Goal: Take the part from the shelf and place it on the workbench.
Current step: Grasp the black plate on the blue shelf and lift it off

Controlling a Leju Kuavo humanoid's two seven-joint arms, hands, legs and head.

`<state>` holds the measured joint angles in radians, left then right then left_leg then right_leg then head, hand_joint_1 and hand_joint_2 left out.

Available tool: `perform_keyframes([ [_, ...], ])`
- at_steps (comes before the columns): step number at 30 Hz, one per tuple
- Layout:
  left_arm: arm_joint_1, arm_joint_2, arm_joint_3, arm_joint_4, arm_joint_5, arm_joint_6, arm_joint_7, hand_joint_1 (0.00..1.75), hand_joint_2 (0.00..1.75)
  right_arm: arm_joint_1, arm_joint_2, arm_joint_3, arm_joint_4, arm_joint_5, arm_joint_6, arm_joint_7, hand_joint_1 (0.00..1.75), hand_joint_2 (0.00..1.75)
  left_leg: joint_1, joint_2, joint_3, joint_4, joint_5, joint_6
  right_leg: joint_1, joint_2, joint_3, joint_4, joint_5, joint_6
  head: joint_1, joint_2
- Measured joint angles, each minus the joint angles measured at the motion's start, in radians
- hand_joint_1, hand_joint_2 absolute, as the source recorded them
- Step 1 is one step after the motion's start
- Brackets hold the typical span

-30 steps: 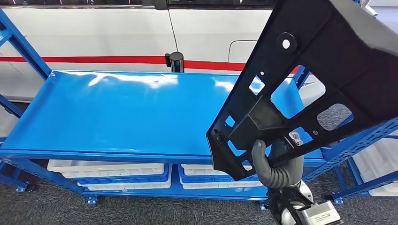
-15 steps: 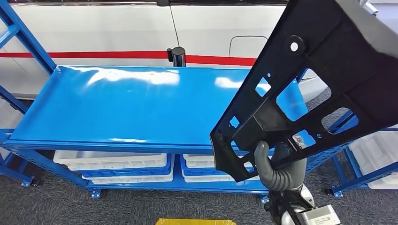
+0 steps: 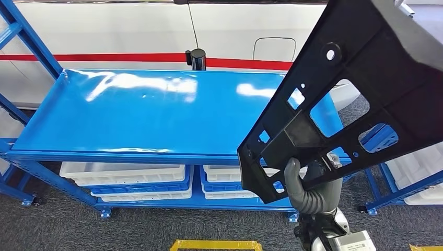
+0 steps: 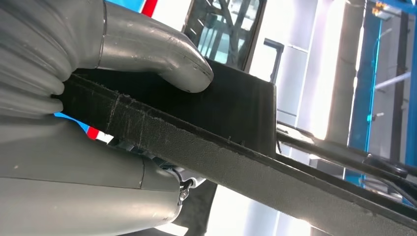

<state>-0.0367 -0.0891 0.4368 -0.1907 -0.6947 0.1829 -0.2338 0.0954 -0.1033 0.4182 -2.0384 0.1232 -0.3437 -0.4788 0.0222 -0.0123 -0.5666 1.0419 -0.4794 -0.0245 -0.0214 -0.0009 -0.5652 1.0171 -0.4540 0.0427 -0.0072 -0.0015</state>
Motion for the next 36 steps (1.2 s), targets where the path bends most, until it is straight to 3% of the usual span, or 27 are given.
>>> perform_keyframes([
  [2,0.0,0.0,0.0,0.0,-0.002,0.0,-0.001,0.0,1.75,0.006,0.0,-0.005,-0.003,-0.001,-0.001,-0.008,1.75,1.75,-0.004,0.002,-0.01,-0.003,0.011,0.019,-0.003,0.0,-0.011,0.001,0.002,0.011,0.001,0.0],
  [4,0.0,0.001,0.0,0.0,-0.004,-0.001,-0.003,0.0,1.75,0.011,0.0,-0.011,-0.008,-0.005,-0.002,-0.018,1.75,1.75,-0.004,0.004,-0.021,-0.007,0.024,0.038,-0.005,0.0,-0.04,0.051,-0.033,0.009,0.005,0.0],
  [6,-0.001,0.001,0.0,0.0,-0.004,-0.001,-0.004,0.0,1.75,0.014,0.001,-0.015,-0.012,-0.008,-0.004,-0.025,1.75,1.75,-0.005,0.006,-0.037,-0.008,0.034,0.05,-0.005,0.0,-0.097,0.18,-0.099,0.001,0.009,0.0],
  [8,-0.001,0.001,0.0,0.0,-0.005,-0.001,-0.005,0.0,1.75,0.019,0.002,-0.017,-0.013,-0.009,-0.005,-0.028,1.75,1.75,-0.008,0.009,-0.054,-0.008,0.045,0.054,-0.004,0.001,-0.133,0.283,-0.14,0.003,0.01,0.0],
  [9,-0.001,0.001,0.0,0.0,-0.005,-0.001,-0.005,0.0,1.75,0.022,0.002,-0.017,-0.013,-0.01,-0.005,-0.028,1.75,1.75,-0.009,0.009,-0.061,-0.008,0.051,0.053,-0.003,0.0,-0.122,0.277,-0.138,0.008,0.01,0.0],
  [10,-0.001,0.001,0.0,0.0,-0.005,-0.001,-0.005,0.0,1.75,0.024,0.002,-0.018,-0.013,-0.01,-0.005,-0.028,1.75,1.75,-0.009,0.009,-0.067,-0.008,0.058,0.051,-0.003,0.0,-0.089,0.229,-0.123,0.015,0.01,0.0],
  [12,-0.001,-0.001,0.0,0.0,-0.004,-0.002,-0.005,0.0,1.75,0.025,0.003,-0.018,-0.016,-0.01,-0.006,-0.028,1.75,1.75,-0.011,0.009,-0.076,-0.007,0.07,0.044,0.0,0.0,0.006,0.078,-0.085,0.022,0.01,0.0],
  [13,-0.002,-0.001,0.0,-0.001,-0.004,-0.002,-0.005,0.0,1.75,0.025,0.004,-0.018,-0.019,-0.01,-0.006,-0.028,1.75,1.75,-0.013,0.008,-0.078,-0.007,0.075,0.038,0.002,0.0,0.037,0.023,-0.071,0.019,0.009,0.0],
  [14,-0.002,-0.002,0.0,-0.001,-0.004,-0.002,-0.005,0.0,1.75,0.026,0.005,-0.018,-0.021,-0.01,-0.006,-0.029,1.75,1.75,-0.014,0.008,-0.079,-0.007,0.079,0.032,0.005,0.001,0.051,-0.006,-0.064,0.013,0.008,0.0],
  [17,-0.001,-0.002,0.0,-0.001,-0.004,-0.003,-0.005,0.0,1.75,0.027,0.007,-0.019,-0.024,-0.01,-0.007,-0.029,1.75,1.75,-0.01,0.009,-0.082,-0.014,0.093,0.011,0.007,0.001,0.045,-0.012,-0.045,-0.01,0.006,0.0],
  [19,0.0,-0.002,0.0,-0.001,-0.004,-0.003,-0.005,0.0,1.75,0.028,0.008,-0.02,-0.026,-0.009,-0.007,-0.03,1.75,1.75,-0.008,0.008,-0.099,0.024,0.056,0.002,-0.002,0.0,0.039,-0.016,-0.028,-0.026,0.004,0.0],
  [21,0.0,-0.002,0.0,-0.001,-0.004,-0.003,-0.005,0.0,1.75,0.029,0.01,-0.02,-0.027,-0.008,-0.008,-0.03,1.75,1.75,-0.007,0.009,-0.137,0.14,-0.031,-0.005,-0.003,-0.002,0.027,-0.016,-0.015,-0.037,0.003,0.0],
  [23,0.0,-0.002,0.0,-0.001,-0.003,-0.003,-0.005,0.0,1.75,0.031,0.011,-0.02,-0.027,-0.004,-0.009,-0.03,1.75,1.75,-0.006,0.008,-0.162,0.249,-0.087,-0.011,0.0,-0.002,0.014,-0.014,-0.004,-0.038,0.003,0.0],
  [24,0.001,-0.002,0.0,-0.001,-0.004,-0.003,-0.005,0.0,1.75,0.032,0.011,-0.02,-0.027,-0.002,-0.009,-0.03,1.75,1.75,-0.006,0.009,-0.152,0.257,-0.089,-0.012,0.0,-0.002,0.008,-0.013,-0.001,-0.036,0.003,0.0],
  [25,0.001,-0.002,0.0,-0.001,-0.004,-0.004,-0.005,0.0,1.75,0.033,0.011,-0.02,-0.027,0.001,-0.01,-0.031,1.75,1.75,-0.004,0.009,-0.121,0.225,-0.074,-0.013,0.0,-0.002,0.003,-0.01,0.002,-0.034,0.003,0.0],
  [27,-0.001,0.0,0.0,-0.001,-0.004,-0.004,-0.005,0.0,1.75,0.034,0.014,-0.02,-0.027,0.006,-0.013,-0.032,1.75,1.75,-0.002,0.008,-0.03,0.095,-0.034,-0.011,0.001,-0.002,-0.005,-0.002,0.004,-0.029,0.003,0.0],
  [29,-0.002,0.001,0.0,-0.001,-0.004,-0.003,-0.005,0.0,1.75,0.036,0.016,-0.02,-0.028,0.009,-0.016,-0.034,1.75,1.75,-0.004,0.005,0.019,0.008,-0.016,-0.001,0.006,-0.002,-0.013,0.006,0.008,-0.021,0.004,0.0],
  [33,-0.001,0.002,0.0,-0.001,-0.005,-0.002,-0.005,0.0,1.75,0.039,0.019,-0.019,-0.029,0.011,-0.017,-0.034,1.75,1.75,-0.011,0.007,0.005,-0.009,0.005,0.035,0.002,-0.001,-0.032,0.013,0.014,0.003,0.005,0.0],
  [34,-0.002,0.002,0.0,-0.001,-0.005,-0.002,-0.005,0.0,1.75,0.04,0.019,-0.02,-0.029,0.011,-0.017,-0.034,1.75,1.75,-0.01,0.008,-0.002,-0.012,0.013,0.045,0.002,-0.001,-0.046,0.037,-0.004,0.003,0.006,0.0],
  [36,-0.003,0.003,0.0,-0.001,-0.005,-0.002,-0.005,0.0,1.75,0.041,0.019,-0.02,-0.03,0.01,-0.017,-0.035,1.75,1.75,-0.009,0.01,-0.021,-0.014,0.029,0.055,0.002,0.0,-0.096,0.147,-0.071,-0.004,0.01,0.0],
])
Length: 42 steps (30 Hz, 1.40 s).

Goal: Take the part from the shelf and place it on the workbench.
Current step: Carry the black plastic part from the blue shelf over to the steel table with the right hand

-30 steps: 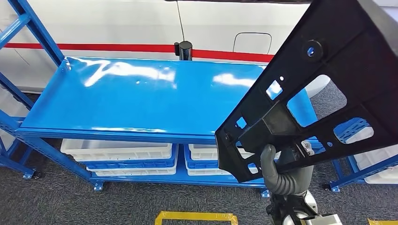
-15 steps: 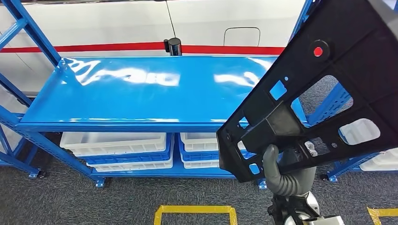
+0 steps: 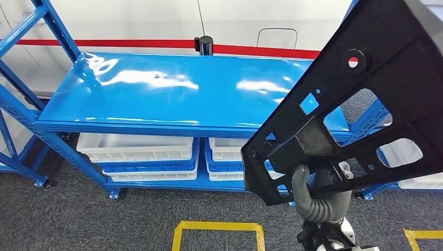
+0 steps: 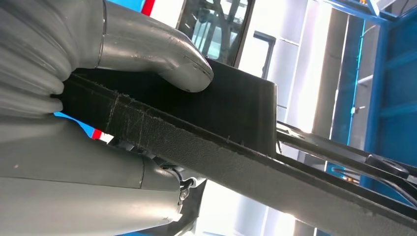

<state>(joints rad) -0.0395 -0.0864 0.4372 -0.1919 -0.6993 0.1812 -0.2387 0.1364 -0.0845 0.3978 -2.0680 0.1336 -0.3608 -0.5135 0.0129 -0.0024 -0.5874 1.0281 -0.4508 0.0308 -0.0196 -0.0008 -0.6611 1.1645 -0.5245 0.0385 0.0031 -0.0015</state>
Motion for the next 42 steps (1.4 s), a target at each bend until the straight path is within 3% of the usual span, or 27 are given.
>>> perform_keyframes([
  [2,0.0,0.0,0.0,0.0,-0.001,0.0,0.001,0.0,1.75,0.003,0.0,0.0,0.0,-0.001,0.001,0.0,1.75,1.75,-0.001,0.001,-0.023,0.0,0.015,0.001,0.0,0.0,-0.042,0.122,-0.056,-0.001,0.002,0.0],
  [3,0.001,0.0,0.0,0.0,-0.001,0.0,0.001,0.0,1.75,0.004,0.0,-0.001,0.0,-0.002,0.001,0.0,1.75,1.75,-0.001,0.002,-0.033,0.001,0.023,0.0,0.0,0.0,-0.04,0.14,-0.064,0.004,0.002,0.0],
  [4,0.001,0.0,0.0,0.0,-0.002,0.0,0.001,0.0,1.75,0.006,0.0,-0.001,0.0,-0.002,0.002,-0.001,1.75,1.75,-0.001,0.002,-0.041,0.001,0.03,-0.002,0.0,0.0,-0.015,0.113,-0.058,0.011,0.002,0.0],
  [6,0.001,-0.001,0.0,0.0,-0.003,0.0,0.002,0.0,1.75,0.007,0.0,-0.001,0.0,0.0,0.004,-0.003,1.75,1.75,-0.001,0.002,-0.053,0.001,0.044,-0.009,-0.001,-0.001,0.085,-0.037,-0.026,0.021,0.003,0.0],
  [8,0.0,-0.001,0.0,0.0,-0.005,0.0,0.002,0.0,1.75,0.008,0.0,-0.001,-0.001,0.003,0.007,-0.006,1.75,1.75,-0.005,0.001,-0.058,0.002,0.054,-0.02,0.003,-0.001,0.153,-0.152,-0.001,0.017,0.0,0.0],
  [10,0.001,-0.001,0.0,0.0,-0.008,0.0,0.002,0.0,1.75,0.01,0.0,-0.001,-0.001,0.004,0.009,-0.009,1.75,1.75,-0.006,0.001,-0.058,-0.003,0.065,-0.034,0.009,0.001,0.156,-0.166,0.01,0.003,-0.004,0.0],
  [12,0.002,-0.001,0.001,0.0,-0.01,0.0,0.002,0.0,1.75,0.011,0.0,-0.002,-0.002,0.005,0.009,-0.01,1.75,1.75,-0.001,0.001,-0.063,-0.001,0.066,-0.047,0.005,0.0,0.15,-0.167,0.024,-0.013,-0.005,0.0],
  [13,0.002,0.0,0.001,0.0,-0.011,0.0,0.002,0.0,1.75,0.011,0.0,-0.002,-0.002,0.006,0.009,-0.01,1.75,1.75,0.0,0.0,-0.072,0.017,0.047,-0.052,0.001,-0.001,0.147,-0.169,0.033,-0.022,-0.006,0.0],
  [15,0.003,0.0,0.001,0.0,-0.011,0.0,0.003,0.0,1.75,0.012,0.0,-0.002,-0.002,0.008,0.009,-0.01,1.75,1.75,0.002,-0.001,-0.108,0.118,-0.033,-0.058,-0.002,-0.003,0.138,-0.17,0.047,-0.033,-0.009,0.0],
  [17,0.003,0.0,0.001,0.0,-0.012,0.0,0.004,0.0,1.75,0.014,0.0,-0.002,-0.002,0.01,0.008,-0.011,1.75,1.75,0.003,-0.001,-0.143,0.246,-0.106,-0.064,0.001,-0.004,0.124,-0.168,0.057,-0.037,-0.01,0.0],
  [18,0.003,0.0,0.001,0.0,-0.013,0.0,0.004,0.0,1.75,0.014,0.0,-0.002,-0.002,0.012,0.008,-0.011,1.75,1.75,0.003,-0.001,-0.143,0.277,-0.118,-0.066,0.002,-0.004,0.117,-0.167,0.061,-0.036,-0.01,0.0],
  [19,0.003,0.0,0.002,0.0,-0.013,0.0,0.005,0.0,1.75,0.014,0.0,-0.002,-0.002,0.012,0.008,-0.011,1.75,1.75,0.004,-0.001,-0.122,0.265,-0.111,-0.067,0.002,-0.004,0.112,-0.165,0.065,-0.034,-0.01,0.0],
  [22,0.001,0.0,0.002,0.0,-0.013,0.0,0.006,0.0,1.75,0.014,0.0,-0.002,-0.002,0.013,0.008,-0.011,1.75,1.75,0.007,-0.003,0.007,0.078,-0.055,-0.063,0.005,-0.003,0.099,-0.151,0.069,-0.03,-0.01,0.0],
  [23,0.0,0.0,0.003,0.0,-0.013,0.0,0.006,0.0,1.75,0.014,0.0,-0.002,-0.002,0.014,0.007,-0.011,1.75,1.75,0.006,-0.004,0.031,0.033,-0.047,-0.058,0.008,-0.003,0.094,-0.146,0.071,-0.025,-0.01,0.0],
  [26,0.0,0.0,0.003,0.0,-0.013,0.0,0.007,0.0,1.75,0.014,0.001,-0.003,-0.003,0.02,0.003,-0.013,1.75,1.75,-0.003,-0.006,0.03,0.011,-0.036,-0.034,0.009,-0.003,0.081,-0.145,0.083,-0.004,-0.009,0.0],
  [28,0.0,0.0,0.004,0.0,-0.014,0.0,0.008,0.0,1.75,0.016,0.0,-0.006,-0.003,0.029,-0.001,-0.013,1.75,1.75,-0.003,-0.003,0.02,0.005,-0.021,-0.015,0.007,-0.001,0.064,-0.128,0.071,0.004,-0.008,0.0],
  [30,0.0,0.001,0.004,0.0,-0.017,0.0,0.01,0.0,1.75,0.019,-0.002,-0.01,-0.004,0.036,-0.005,-0.013,1.75,1.75,-0.001,-0.001,0.005,0.002,-0.007,-0.001,0.005,0.0,0.026,-0.051,0.019,-0.002,-0.004,0.0],
  [32,-0.001,0.001,0.004,0.0,-0.021,0.0,0.014,0.0,1.75,0.025,-0.003,-0.013,-0.005,0.039,-0.009,-0.013,1.75,1.75,-0.001,0.0,-0.016,0.002,0.006,0.004,0.005,0.0,-0.021,0.074,-0.044,-0.008,-0.002,0.0],
  [33,0.0,0.001,0.004,0.0,-0.022,-0.001,0.015,0.0,1.75,0.029,-0.004,-0.014,-0.005,0.04,-0.01,-0.013,1.75,1.75,-0.001,0.001,-0.027,0.002,0.014,0.003,0.005,0.0,-0.032,0.116,-0.063,-0.006,-0.002,0.0],
  [34,0.0,0.001,0.004,0.0,-0.023,-0.001,0.017,0.0,1.75,0.033,-0.005,-0.015,-0.005,0.041,-0.01,-0.013,1.75,1.75,-0.001,0.001,-0.037,0.003,0.021,0.002,0.004,0.0,-0.022,0.119,-0.066,0.0,-0.002,0.0],
  [35,0.001,0.001,0.004,0.0,-0.023,-0.001,0.017,0.0,1.75,0.035,-0.006,-0.015,-0.005,0.043,-0.011,-0.013,1.75,1.75,-0.001,0.002,-0.045,0.003,0.029,0.0,0.003,-0.001,0.01,0.078,-0.055,0.008,-0.002,0.0],
  [37,0.0,0.0,0.003,0.0,-0.025,0.0,0.017,0.0,1.75,0.037,-0.008,-0.016,-0.005,0.047,-0.011,-0.013,1.75,1.75,-0.003,0.001,-0.057,0.004,0.043,-0.009,0.003,-0.001,0.11,-0.073,-0.022,0.019,-0.002,0.0],
  [38,0.0,0.0,0.003,0.0,-0.027,0.0,0.017,0.0,1.75,0.039,-0.008,-0.016,-0.005,0.048,-0.011,-0.013,1.75,1.75,-0.004,0.0,-0.059,0.004,0.048,-0.015,0.004,-0.001,0.145,-0.131,-0.009,0.018,-0.003,0.0],
  [39,0.0,0.001,0.003,0.0,-0.029,0.001,0.017,0.0,1.75,0.04,-0.008,-0.016,-0.006,0.049,-0.012,-0.013,1.75,1.75,-0.006,0.0,-0.06,0.003,0.054,-0.021,0.006,-0.001,0.164,-0.165,-0.002,0.015,-0.004,0.0],
  [42,0.002,0.001,0.003,0.0,-0.031,0.001,0.017,0.0,1.75,0.048,-0.01,-0.016,-0.007,0.048,-0.013,-0.013,1.75,1.75,-0.003,0.0,-0.062,-0.003,0.069,-0.041,0.007,0.0,0.157,-0.17,0.015,-0.006,-0.007,0.0],
])
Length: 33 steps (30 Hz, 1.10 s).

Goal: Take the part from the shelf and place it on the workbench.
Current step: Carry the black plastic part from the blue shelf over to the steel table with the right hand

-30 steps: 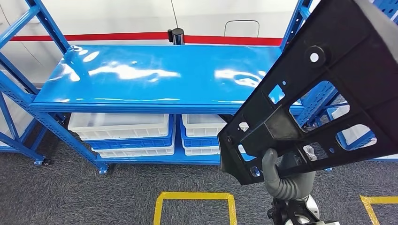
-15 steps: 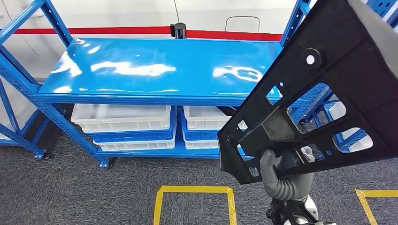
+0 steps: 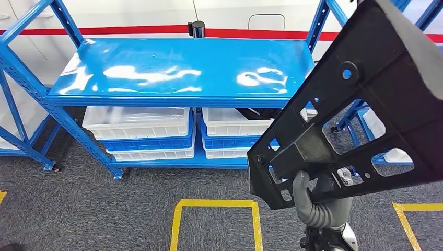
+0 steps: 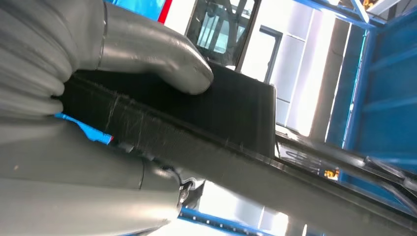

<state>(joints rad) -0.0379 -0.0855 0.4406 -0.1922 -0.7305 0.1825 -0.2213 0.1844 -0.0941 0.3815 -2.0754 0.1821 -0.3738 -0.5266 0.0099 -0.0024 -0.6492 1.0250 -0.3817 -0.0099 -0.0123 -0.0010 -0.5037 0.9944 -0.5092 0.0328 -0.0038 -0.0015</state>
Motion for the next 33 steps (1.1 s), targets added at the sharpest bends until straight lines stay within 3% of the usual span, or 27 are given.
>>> perform_keyframes([
  [2,0.002,0.001,0.0,0.0,0.0,0.0,0.0,0.0,1.75,0.002,-0.001,0.0,0.0,0.0,0.0,0.0,1.75,1.75,0.003,-0.001,-0.018,0.039,-0.038,-0.009,-0.007,-0.002,-0.006,-0.003,0.016,-0.017,-0.001,0.0],
  [5,0.003,0.001,0.0,0.0,0.0,0.0,0.0,0.0,1.75,0.005,-0.001,0.0,0.0,0.0,0.0,0.0,1.75,1.75,0.005,-0.001,-0.077,0.222,-0.159,-0.017,-0.007,-0.004,-0.023,-0.002,0.035,-0.029,-0.004,0.0],
  [6,0.003,0.001,0.0,0.0,0.0,0.001,0.001,0.0,1.75,0.007,-0.001,0.0,0.0,-0.001,0.001,0.001,1.75,1.75,0.005,-0.001,-0.084,0.266,-0.18,-0.019,-0.006,-0.004,-0.031,-0.001,0.041,-0.028,-0.004,0.0],
  [7,0.003,0.002,0.0,0.0,-0.001,0.002,0.002,0.0,1.75,0.01,-0.001,0.0,0.0,-0.003,0.002,0.0,1.75,1.75,0.006,-0.001,-0.073,0.274,-0.182,-0.02,-0.005,-0.004,-0.037,0.0,0.045,-0.027,-0.004,0.0],
  [8,0.003,0.003,0.0,0.0,-0.001,0.004,0.004,0.0,1.75,0.013,-0.001,0.0,0.0,-0.005,0.003,0.0,1.75,1.75,0.007,-0.001,-0.039,0.239,-0.167,-0.021,-0.005,-0.004,-0.042,0.001,0.049,-0.026,-0.004,0.0],
  [10,0.002,0.007,0.0,0.0,-0.003,0.006,0.008,0.0,1.75,0.02,-0.001,0.0,0.0,-0.008,0.005,-0.001,1.75,1.75,0.008,-0.002,0.057,0.103,-0.128,-0.019,-0.003,-0.003,-0.05,0.008,0.053,-0.022,-0.004,0.0],
  [12,0.003,0.013,0.0,0.0,-0.004,0.008,0.011,0.0,1.75,0.026,0.0,0.0,0.0,-0.013,0.006,-0.003,1.75,1.75,0.006,-0.005,0.105,0.017,-0.112,-0.011,0.002,-0.004,-0.059,0.017,0.057,-0.015,-0.002,0.0],
  [16,0.006,0.024,0.001,0.0,-0.008,0.007,0.009,0.0,1.75,0.042,0.002,0.0,0.0,-0.027,0.006,-0.015,1.75,1.75,-0.001,-0.003,0.089,0.002,-0.092,0.022,0.0,-0.002,-0.08,0.024,0.062,0.009,-0.001,0.0],
  [18,0.007,0.027,0.002,0.0,-0.012,0.003,0.008,0.0,1.75,0.05,0.002,-0.002,0.0,-0.037,0.005,-0.019,1.75,1.75,0.003,-0.001,0.072,-0.002,-0.076,0.039,-0.001,-0.001,-0.118,0.096,0.013,0.006,0.002,0.0],
  [21,0.007,0.027,0.002,0.0,-0.022,-0.004,0.023,0.0,1.75,0.064,0.002,-0.005,0.0,-0.041,0.0,-0.026,1.75,1.75,0.001,0.0,0.04,-0.002,-0.053,0.045,-0.002,0.0,-0.185,0.278,-0.08,0.003,0.005,0.0],
  [22,0.007,0.026,0.002,0.0,-0.023,-0.007,0.026,0.0,1.75,0.069,0.002,-0.006,0.0,-0.04,-0.002,-0.027,1.75,1.75,0.001,0.001,0.03,-0.001,-0.046,0.044,-0.002,-0.001,-0.183,0.295,-0.089,0.008,0.005,0.0],
  [23,0.008,0.023,0.002,0.0,-0.023,-0.01,0.027,0.0,1.75,0.074,0.002,-0.008,0.0,-0.039,-0.005,-0.027,1.75,1.75,0.001,0.001,0.021,-0.001,-0.039,0.042,-0.002,-0.001,-0.159,0.271,-0.083,0.016,0.005,0.0],
  [25,0.008,0.015,0.002,0.0,-0.024,-0.014,0.022,0.0,1.75,0.082,-0.001,-0.012,-0.003,-0.031,-0.009,-0.021,1.75,1.75,0.001,0.001,0.007,-0.001,-0.024,0.036,-0.003,-0.002,-0.06,0.127,-0.051,0.028,0.006,0.0],
  [26,0.008,0.011,0.002,0.0,-0.024,-0.015,0.019,0.0,1.75,0.086,-0.003,-0.013,-0.005,-0.025,-0.011,-0.014,1.75,1.75,0.0,0.0,0.004,0.0,-0.018,0.031,-0.001,-0.001,-0.017,0.056,-0.036,0.029,0.005,0.0],
  [28,0.007,0.003,0.002,0.0,-0.028,-0.019,0.016,0.0,1.75,0.098,-0.01,-0.015,-0.014,-0.012,-0.019,0.002,1.75,1.75,-0.003,0.0,0.002,0.0,-0.007,0.019,0.004,-0.001,0.021,-0.011,-0.019,0.019,0.002,0.0],
  [31,0.008,-0.008,0.0,0.001,-0.046,-0.029,0.02,0.0,1.75,0.125,-0.025,-0.018,-0.029,0.005,-0.033,0.022,1.75,1.75,0.001,0.0,0.0,-0.001,-0.001,-0.001,0.003,-0.001,0.013,-0.012,0.0,-0.004,0.0,0.0],
  [32,0.01,-0.011,0.0,0.001,-0.049,-0.031,0.02,0.0,1.75,0.131,-0.029,-0.019,-0.033,0.01,-0.037,0.025,1.75,1.75,0.003,-0.001,-0.008,0.016,-0.019,-0.005,0.0,-0.002,0.009,-0.014,0.008,-0.012,0.0,0.0],
  [33,0.011,-0.013,0.0,0.001,-0.051,-0.031,0.018,0.0,1.75,0.135,-0.031,-0.019,-0.037,0.014,-0.041,0.027,1.75,1.75,0.004,-0.001,-0.023,0.058,-0.055,-0.008,-0.004,-0.003,0.005,-0.016,0.017,-0.02,-0.001,0.0],
])
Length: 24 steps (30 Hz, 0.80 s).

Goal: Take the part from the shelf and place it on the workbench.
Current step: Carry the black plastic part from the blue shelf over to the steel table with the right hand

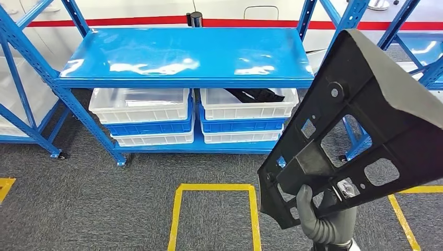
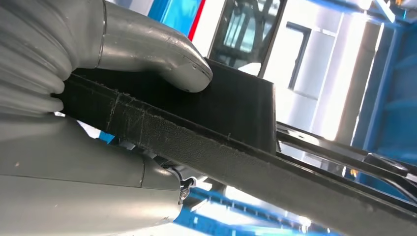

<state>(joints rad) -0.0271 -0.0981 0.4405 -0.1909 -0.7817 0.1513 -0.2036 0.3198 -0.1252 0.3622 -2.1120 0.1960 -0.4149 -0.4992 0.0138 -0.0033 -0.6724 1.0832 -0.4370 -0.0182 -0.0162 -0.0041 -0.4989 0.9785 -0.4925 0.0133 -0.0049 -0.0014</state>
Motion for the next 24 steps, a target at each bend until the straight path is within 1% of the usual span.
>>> perform_keyframes([
  [2,0.001,-0.004,0.0,0.0,-0.003,0.002,-0.008,0.0,1.75,0.003,-0.003,0.0,-0.005,0.001,-0.004,0.001,1.75,1.75,0.001,0.0,-0.041,0.132,-0.094,-0.005,0.001,-0.001,-0.012,0.002,0.013,-0.009,-0.002,0.0],
  [3,0.001,-0.005,0.0,0.0,-0.003,0.004,-0.011,0.0,1.75,0.001,-0.004,0.0,-0.005,-0.003,-0.001,0.002,1.75,1.75,0.001,0.0,-0.055,0.191,-0.126,-0.008,0.002,-0.001,-0.019,0.004,0.019,-0.009,-0.002,0.0],
  [4,0.0,-0.005,-0.001,0.0,-0.004,0.007,-0.013,0.0,1.75,-0.006,-0.005,0.001,-0.004,-0.01,0.007,0.002,1.75,1.75,0.001,0.0,-0.052,0.217,-0.136,-0.009,0.002,0.0,-0.027,0.006,0.024,-0.009,-0.002,0.0],
  [5,0.0,-0.005,-0.001,0.0,-0.004,0.012,-0.014,0.0,1.75,-0.017,-0.005,0.002,-0.001,-0.018,0.018,0.004,1.75,1.75,0.002,0.0,-0.03,0.202,-0.128,-0.009,0.002,0.0,-0.034,0.01,0.027,-0.007,-0.003,0.0],
  [6,0.0,-0.004,-0.001,0.0,-0.003,0.016,-0.014,0.0,1.75,-0.032,-0.004,0.005,0.004,-0.025,0.031,0.006,1.75,1.75,0.002,0.0,0.01,0.152,-0.106,-0.009,0.001,0.001,-0.04,0.015,0.03,-0.005,-0.003,0.0],
  [7,-0.001,-0.003,0.0,0.0,-0.001,0.019,-0.016,0.0,1.75,-0.049,-0.004,0.008,0.01,-0.03,0.043,0.008,1.75,1.75,0.003,0.0,0.057,0.081,-0.084,-0.008,0.001,0.002,-0.045,0.02,0.031,-0.004,-0.003,0.0],
  [8,-0.003,-0.002,0.0,0.0,0.002,0.022,-0.018,0.0,1.75,-0.067,-0.003,0.012,0.016,-0.034,0.053,0.01,1.75,1.75,0.002,-0.001,0.096,0.019,-0.069,-0.005,0.003,0.002,-0.05,0.026,0.031,-0.001,-0.003,0.0],
  [9,-0.005,-0.001,0.001,0.0,0.004,0.024,-0.02,0.0,1.75,-0.082,-0.002,0.014,0.021,-0.036,0.059,0.011,1.75,1.75,0.0,-0.002,0.119,-0.023,-0.06,0.0,0.005,0.002,-0.055,0.031,0.033,0.003,-0.002,0.0],
  [10,-0.006,0.0,0.001,0.0,0.005,0.025,-0.022,0.0,1.75,-0.095,0.0,0.017,0.026,-0.037,0.063,0.011,1.75,1.75,-0.003,-0.004,0.126,-0.043,-0.057,0.006,0.008,0.001,-0.06,0.034,0.036,0.009,-0.001,0.0],
  [12,-0.007,0.002,0.002,0.0,0.008,0.027,-0.024,0.0,1.75,-0.113,0.002,0.021,0.033,-0.039,0.066,0.012,1.75,1.75,-0.008,-0.005,0.117,-0.046,-0.047,0.023,0.008,0.001,-0.068,0.033,0.044,0.024,-0.001,0.0],
  [13,-0.007,0.003,0.002,0.0,0.008,0.028,-0.024,0.0,1.75,-0.119,0.003,0.023,0.036,-0.039,0.066,0.012,1.75,1.75,-0.008,-0.005,0.111,-0.049,-0.04,0.031,0.007,0.001,-0.076,0.037,0.042,0.03,-0.001,0.0],
  [14,-0.007,0.004,0.002,0.0,0.009,0.029,-0.024,0.0,1.75,-0.123,0.004,0.023,0.039,-0.039,0.066,0.011,1.75,1.75,-0.006,-0.003,0.105,-0.053,-0.032,0.04,0.006,0.002,-0.087,0.053,0.029,0.031,0.0,0.0],
  [15,-0.007,0.004,0.002,0.0,0.01,0.03,-0.024,0.0,1.75,-0.127,0.004,0.024,0.041,-0.039,0.068,0.011,1.75,1.75,-0.005,-0.002,0.097,-0.055,-0.024,0.048,0.006,0.002,-0.105,0.087,0.005,0.03,0.002,0.0],
  [16,-0.008,0.005,0.003,0.0,0.012,0.031,-0.025,0.0,1.75,-0.132,0.004,0.025,0.044,-0.039,0.07,0.011,1.75,1.75,-0.004,-0.001,0.087,-0.056,-0.016,0.053,0.004,0.003,-0.13,0.143,-0.029,0.026,0.004,0.0],
  [17,-0.009,0.005,0.004,0.0,0.015,0.034,-0.026,0.0,1.75,-0.137,0.004,0.026,0.047,-0.04,0.075,0.01,1.75,1.75,-0.004,0.0,0.076,-0.055,-0.009,0.056,0.003,0.003,-0.156,0.211,-0.064,0.023,0.005,0.0],
  [18,-0.009,0.006,0.007,0.0,0.021,0.037,-0.027,0.0,1.75,-0.143,0.003,0.028,0.051,-0.042,0.08,0.01,1.75,1.75,-0.004,0.0,0.066,-0.055,-0.002,0.056,0.002,0.003,-0.178,0.271,-0.09,0.024,0.005,0.0],
  [19,-0.009,0.008,0.013,0.0,0.027,0.039,-0.029,0.0,1.75,-0.15,0.003,0.029,0.056,-0.044,0.086,0.01,1.75,1.75,-0.004,0.001,0.055,-0.055,0.005,0.055,0.002,0.003,-0.184,0.304,-0.104,0.028,0.005,0.0],
  [20,-0.009,0.01,0.019,0.0,0.033,0.039,-0.03,0.0,1.75,-0.157,0.003,0.031,0.061,-0.044,0.092,0.01,1.75,1.75,-0.004,0.002,0.046,-0.055,0.013,0.054,0.001,0.003,-0.171,0.297,-0.102,0.034,0.006,0.0],
  [21,-0.009,0.012,0.026,0.0,0.038,0.037,-0.03,0.0,1.75,-0.165,0.002,0.033,0.066,-0.042,0.096,0.011,1.75,1.75,-0.004,0.002,0.038,-0.055,0.02,0.051,0.0,0.003,-0.136,0.248,-0.088,0.043,0.005,0.0],
  [22,-0.009,0.014,0.031,0.0,0.039,0.035,-0.03,0.0,1.75,-0.173,0.001,0.036,0.071,-0.038,0.1,0.011,1.75,1.75,-0.004,0.001,0.032,-0.055,0.027,0.048,-0.001,0.002,-0.085,0.172,-0.068,0.05,0.006,0.0],
  [23,-0.009,0.017,0.035,-0.001,0.039,0.033,-0.03,0.0,1.75,-0.18,0.0,0.04,0.074,-0.035,0.103,0.012,1.75,1.75,-0.005,0.0,0.028,-0.055,0.034,0.043,0.0,0.003,-0.041,0.099,-0.051,0.052,0.005,0.0],
  [24,-0.009,0.019,0.038,-0.001,0.039,0.032,-0.029,0.0,1.75,-0.185,-0.001,0.043,0.078,-0.033,0.105,0.013,1.75,1.75,-0.006,0.0,0.026,-0.055,0.04,0.037,0.002,0.003,-0.008,0.043,-0.036,0.049,0.004,0.0],
])
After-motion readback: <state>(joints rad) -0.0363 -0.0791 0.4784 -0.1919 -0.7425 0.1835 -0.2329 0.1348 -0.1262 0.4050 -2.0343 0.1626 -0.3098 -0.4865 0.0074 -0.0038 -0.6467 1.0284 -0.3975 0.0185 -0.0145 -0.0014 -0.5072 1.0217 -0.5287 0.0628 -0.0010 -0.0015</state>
